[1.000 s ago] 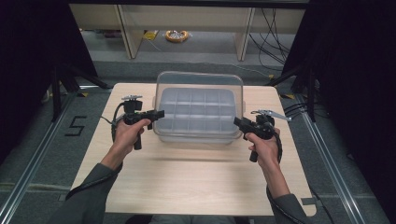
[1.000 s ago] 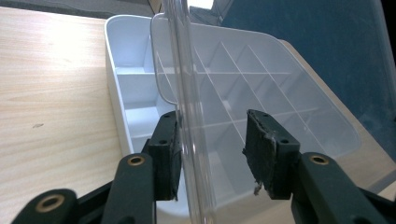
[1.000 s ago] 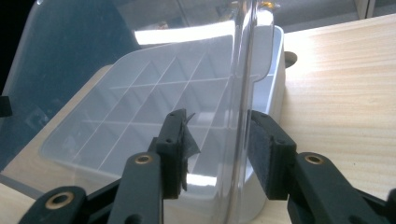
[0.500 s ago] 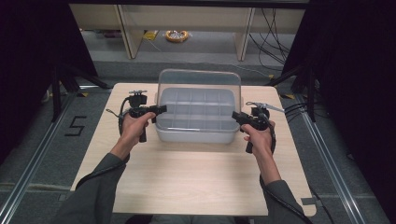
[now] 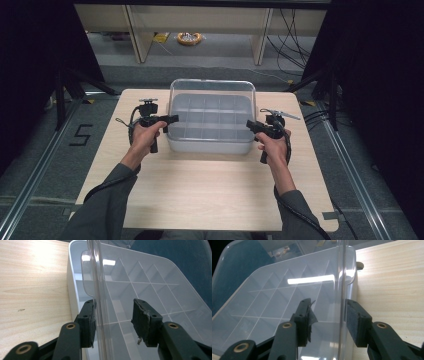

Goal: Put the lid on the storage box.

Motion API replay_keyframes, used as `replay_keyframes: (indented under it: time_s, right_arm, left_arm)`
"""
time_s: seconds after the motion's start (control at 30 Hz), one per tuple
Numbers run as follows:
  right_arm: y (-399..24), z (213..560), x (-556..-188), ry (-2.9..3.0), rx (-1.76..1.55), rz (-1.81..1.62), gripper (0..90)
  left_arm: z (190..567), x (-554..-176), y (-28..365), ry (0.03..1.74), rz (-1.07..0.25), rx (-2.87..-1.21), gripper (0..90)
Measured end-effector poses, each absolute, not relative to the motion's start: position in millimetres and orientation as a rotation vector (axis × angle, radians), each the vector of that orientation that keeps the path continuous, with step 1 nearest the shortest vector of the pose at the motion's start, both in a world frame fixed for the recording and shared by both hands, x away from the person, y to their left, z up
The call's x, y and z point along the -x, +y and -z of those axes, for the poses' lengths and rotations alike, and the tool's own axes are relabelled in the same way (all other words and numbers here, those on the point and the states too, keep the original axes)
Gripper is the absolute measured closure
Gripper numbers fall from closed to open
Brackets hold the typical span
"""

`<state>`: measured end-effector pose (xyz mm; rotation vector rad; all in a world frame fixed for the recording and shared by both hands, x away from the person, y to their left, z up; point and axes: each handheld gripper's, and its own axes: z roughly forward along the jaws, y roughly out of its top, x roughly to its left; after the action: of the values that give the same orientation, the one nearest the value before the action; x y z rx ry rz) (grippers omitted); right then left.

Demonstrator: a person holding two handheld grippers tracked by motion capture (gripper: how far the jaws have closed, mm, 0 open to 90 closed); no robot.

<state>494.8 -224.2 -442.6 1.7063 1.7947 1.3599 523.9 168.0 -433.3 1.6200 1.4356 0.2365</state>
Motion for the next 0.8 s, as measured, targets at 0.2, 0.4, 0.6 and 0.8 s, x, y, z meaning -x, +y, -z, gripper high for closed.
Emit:
replay_keyframes:
  time_s: [0.2, 0.4, 0.6, 0.8]
  right_arm:
    - [-223.5, 448.1, -496.9, 1.776, -1.75, -1.356, 57.1]
    - [-220.8, 449.9, -498.1, 1.778, -1.748, -1.359, 56.3]
    - [-217.0, 449.4, -496.1, 1.768, -1.766, -1.35, 55.3]
    - [-216.3, 450.0, -496.7, 1.775, -1.725, -1.328, 54.7]
  left_arm:
    - [438.1, -527.9, 168.9, 1.448, -0.229, -1.633, 53.1]
    - [443.6, -529.1, 171.6, 1.456, -0.221, -1.631, 52.3]
    - [443.0, -527.5, 171.3, 1.455, -0.24, -1.632, 52.1]
    - [443.7, -526.2, 170.3, 1.448, -0.273, -1.643, 51.3]
